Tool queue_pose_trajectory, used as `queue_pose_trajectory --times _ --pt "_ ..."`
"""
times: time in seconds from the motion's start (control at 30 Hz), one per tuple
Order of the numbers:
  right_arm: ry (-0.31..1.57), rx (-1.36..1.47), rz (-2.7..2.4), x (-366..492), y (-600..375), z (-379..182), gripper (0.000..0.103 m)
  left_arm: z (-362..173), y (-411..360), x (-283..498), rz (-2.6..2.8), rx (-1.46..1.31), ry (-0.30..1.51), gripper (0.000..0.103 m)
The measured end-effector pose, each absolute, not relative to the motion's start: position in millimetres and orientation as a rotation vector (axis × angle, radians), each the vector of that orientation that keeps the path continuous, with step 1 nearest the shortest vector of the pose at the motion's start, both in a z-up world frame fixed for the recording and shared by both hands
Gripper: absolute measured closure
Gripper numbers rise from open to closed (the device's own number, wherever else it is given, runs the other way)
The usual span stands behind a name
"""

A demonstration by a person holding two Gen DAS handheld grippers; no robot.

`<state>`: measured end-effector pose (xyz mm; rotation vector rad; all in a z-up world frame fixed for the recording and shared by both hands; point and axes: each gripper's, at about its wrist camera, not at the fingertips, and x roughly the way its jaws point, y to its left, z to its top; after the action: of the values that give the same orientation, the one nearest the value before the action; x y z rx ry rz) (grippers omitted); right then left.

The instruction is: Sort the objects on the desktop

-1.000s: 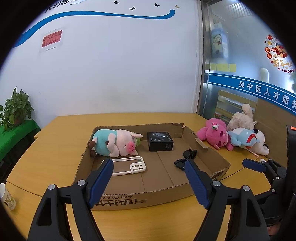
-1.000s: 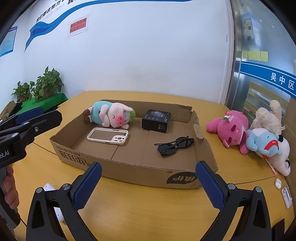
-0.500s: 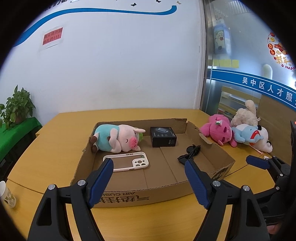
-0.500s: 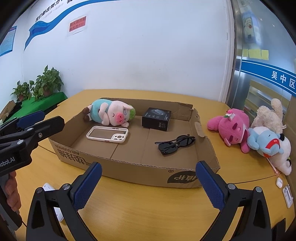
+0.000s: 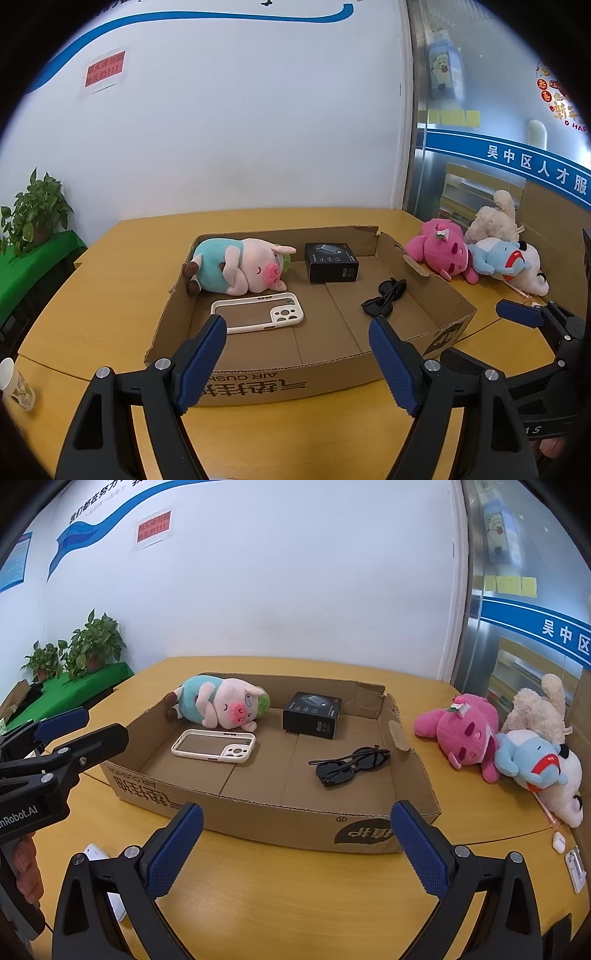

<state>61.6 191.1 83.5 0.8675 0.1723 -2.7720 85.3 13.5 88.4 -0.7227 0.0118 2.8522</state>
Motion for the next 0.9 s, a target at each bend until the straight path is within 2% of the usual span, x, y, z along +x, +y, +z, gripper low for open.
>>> queue_pose_trajectory --times 0.2,0.4,0.6,0.8,0.9 --pt "0.153 0.921 -2.704 67.1 188.7 69.3 0.0 71.2 -3.4 91.4 2.846 -0.801 0.055 0.023" --pt "0.073 1.115 -2.451 63.2 164.3 18.0 0.0 40.2 -37.1 95.7 2.836 -0.98 0.054 0.023" --pt "0.026 1.207 -2.146 70.0 113.6 -19.1 0.0 6.6 -76.0 97.5 2.743 -1.197 -0.034 0.023" --pt "0.114 1.233 -2.041 84.3 73.3 -40.5 0.0 -34.2 -104.9 96.9 2.589 -1.408 -0.187 0.025" --pt "0.181 1.22 -2.038 88.4 59.7 -44.7 0.0 -41.1 -108.8 102.4 2.506 -1.402 -0.267 0.025"
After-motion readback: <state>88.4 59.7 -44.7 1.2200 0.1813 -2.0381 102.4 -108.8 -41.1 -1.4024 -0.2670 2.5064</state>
